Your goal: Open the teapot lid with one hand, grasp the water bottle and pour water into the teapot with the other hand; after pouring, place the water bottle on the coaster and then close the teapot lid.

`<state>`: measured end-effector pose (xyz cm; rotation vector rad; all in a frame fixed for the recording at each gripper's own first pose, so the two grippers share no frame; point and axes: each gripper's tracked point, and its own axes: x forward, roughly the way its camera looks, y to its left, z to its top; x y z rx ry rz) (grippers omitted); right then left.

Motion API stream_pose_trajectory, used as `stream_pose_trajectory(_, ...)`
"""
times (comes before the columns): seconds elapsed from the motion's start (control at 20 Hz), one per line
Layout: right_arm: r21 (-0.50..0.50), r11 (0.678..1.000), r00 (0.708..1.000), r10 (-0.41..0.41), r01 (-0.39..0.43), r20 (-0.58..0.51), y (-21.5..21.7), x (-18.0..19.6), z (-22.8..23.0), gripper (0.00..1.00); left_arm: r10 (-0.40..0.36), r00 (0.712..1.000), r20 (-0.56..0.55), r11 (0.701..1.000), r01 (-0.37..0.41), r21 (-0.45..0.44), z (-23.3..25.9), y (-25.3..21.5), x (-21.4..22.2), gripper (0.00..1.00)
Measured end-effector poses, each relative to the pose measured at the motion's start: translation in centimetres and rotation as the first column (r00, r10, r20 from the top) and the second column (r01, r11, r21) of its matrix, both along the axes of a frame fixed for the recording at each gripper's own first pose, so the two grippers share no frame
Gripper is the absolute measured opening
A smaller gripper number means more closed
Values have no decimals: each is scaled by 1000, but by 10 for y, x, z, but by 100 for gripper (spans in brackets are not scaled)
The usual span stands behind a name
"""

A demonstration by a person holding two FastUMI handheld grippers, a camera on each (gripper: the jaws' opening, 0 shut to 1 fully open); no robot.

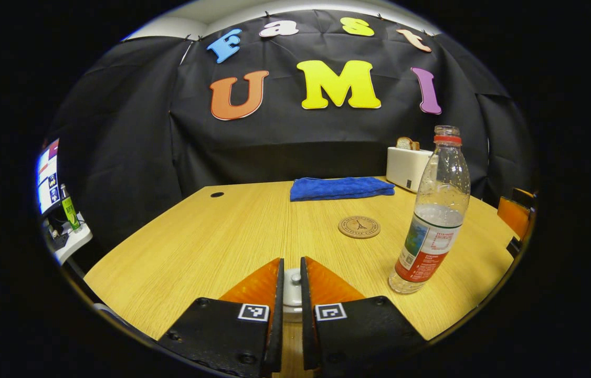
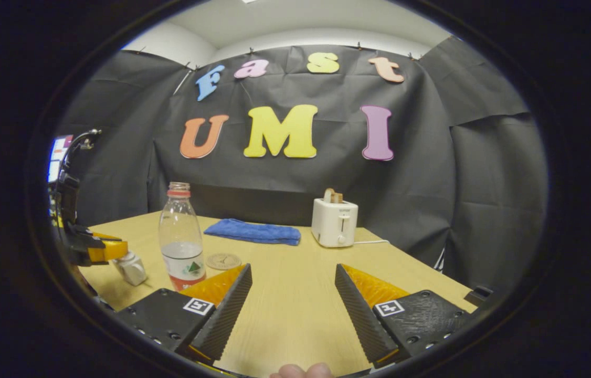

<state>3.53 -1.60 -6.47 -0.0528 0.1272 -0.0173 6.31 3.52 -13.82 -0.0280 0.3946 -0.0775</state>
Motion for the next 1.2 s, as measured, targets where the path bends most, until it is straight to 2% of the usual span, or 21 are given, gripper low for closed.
stream_pose_trajectory(0.05, -1, 1000, 1000, 10, -10, -2, 2, 0, -1, 95, -8, 1000, 1, 1000, 8, 4, 1, -2, 0, 16)
stream_pose_trajectory(0.1, 0, 1000, 1000, 23, -23, -5, 5, 0, -1, 99, -15, 1000, 4, 1000, 15, 7, 2, -3, -1, 13)
stream_pose_trajectory(0.25, 3, 997, 997, 75, -75, -11, 18, -1, -3, 99, -17, 1000, 15, 1000, 17, -20, 5, 1, 0, 5)
stream_pose_trajectory(0.3, 5, 995, 995, 101, -101, -18, 24, -1, -5, 93, -12, 1000, 16, 999, 13, -37, 6, 2, -1, 3)
stream_pose_trajectory(0.35, 9, 992, 992, 125, -125, -26, 32, -2, -7, 96, -11, 1000, 19, 999, 12, -44, 10, 2, -1, 3)
stream_pose_trajectory(0.6, 16, 964, 962, 267, -267, -53, 79, -7, -17, 95, -14, 998, 64, 998, 18, -55, 33, 5, -7, 3)
stream_pose_trajectory(0.8, 53, 935, 932, 354, -351, -83, 116, 5, -29, 96, -1, 996, 94, 996, 9, -85, 47, 12, -26, 3)
stream_pose_trajectory(0.95, 74, 933, 930, 358, -352, -86, 130, 22, -35, 99, 47, 993, 112, 992, -34, -118, 55, 26, -35, 3)
stream_pose_trajectory(1.0, 78, 935, 931, 353, -347, -94, 132, 29, -37, 95, 58, 992, 114, 991, -43, -127, 57, 30, -37, 3)
stream_pose_trajectory(1.05, 96, 933, 930, 354, -346, -95, 135, 31, -38, 98, 66, 991, 115, 990, -51, -130, 57, 33, -40, 3)
stream_pose_trajectory(1.2, 120, 935, 935, 344, -333, -90, 139, 40, -38, 95, 85, 990, 115, 989, -69, -134, 56, 43, -46, 3)
